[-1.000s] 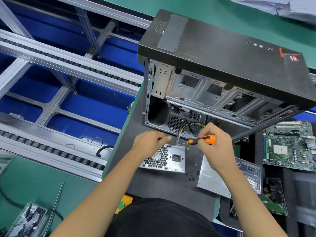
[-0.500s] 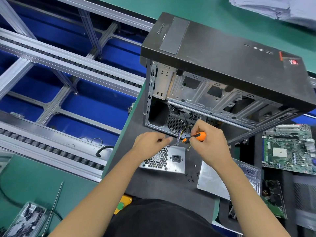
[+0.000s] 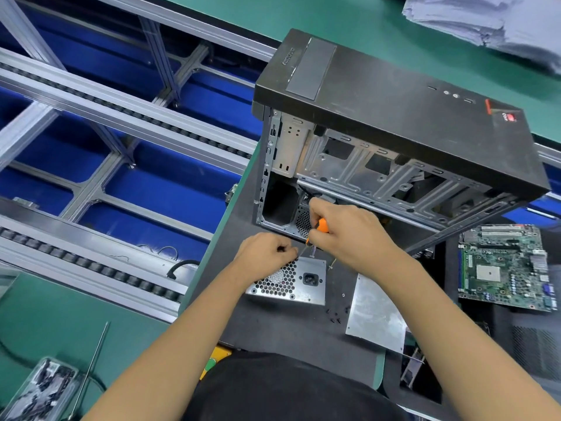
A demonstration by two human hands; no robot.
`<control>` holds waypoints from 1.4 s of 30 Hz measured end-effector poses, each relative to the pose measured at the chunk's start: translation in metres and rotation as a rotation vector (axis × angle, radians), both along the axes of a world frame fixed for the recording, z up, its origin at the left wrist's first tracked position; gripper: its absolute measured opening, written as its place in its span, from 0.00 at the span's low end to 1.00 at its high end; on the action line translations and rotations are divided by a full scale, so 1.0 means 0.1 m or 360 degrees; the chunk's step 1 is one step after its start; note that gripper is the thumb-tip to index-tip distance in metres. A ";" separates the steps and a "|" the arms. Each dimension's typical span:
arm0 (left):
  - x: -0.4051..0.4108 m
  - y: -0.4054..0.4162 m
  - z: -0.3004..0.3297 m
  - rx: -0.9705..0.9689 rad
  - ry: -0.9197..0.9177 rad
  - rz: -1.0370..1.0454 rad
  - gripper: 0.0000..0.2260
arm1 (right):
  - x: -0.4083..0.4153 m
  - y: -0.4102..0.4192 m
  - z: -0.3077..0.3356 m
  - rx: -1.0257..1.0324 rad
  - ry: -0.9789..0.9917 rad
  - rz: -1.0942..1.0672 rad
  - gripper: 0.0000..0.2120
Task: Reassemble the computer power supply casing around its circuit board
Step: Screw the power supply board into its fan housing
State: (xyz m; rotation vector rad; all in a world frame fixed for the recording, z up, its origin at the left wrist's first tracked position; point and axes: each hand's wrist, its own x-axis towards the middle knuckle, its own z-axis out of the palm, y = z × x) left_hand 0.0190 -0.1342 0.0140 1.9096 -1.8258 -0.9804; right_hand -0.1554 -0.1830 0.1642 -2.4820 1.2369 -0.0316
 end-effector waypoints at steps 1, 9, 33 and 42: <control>0.00 0.00 0.00 -0.0011 0.0005 -0.0001 0.19 | 0.01 0.00 0.02 -0.0094 0.0032 0.0086 0.06; -0.01 0.00 -0.03 -0.0061 -0.0052 0.0036 0.27 | 0.16 -0.01 0.07 -0.0070 -0.0087 0.0495 0.15; -0.06 -0.03 -0.04 -0.0040 -0.0247 0.0076 0.21 | 0.14 -0.12 0.23 -0.0355 0.0392 0.1200 0.13; -0.05 -0.02 -0.03 -0.0034 -0.0246 0.0097 0.19 | 0.24 -0.06 0.24 -0.0311 0.0472 0.1026 0.08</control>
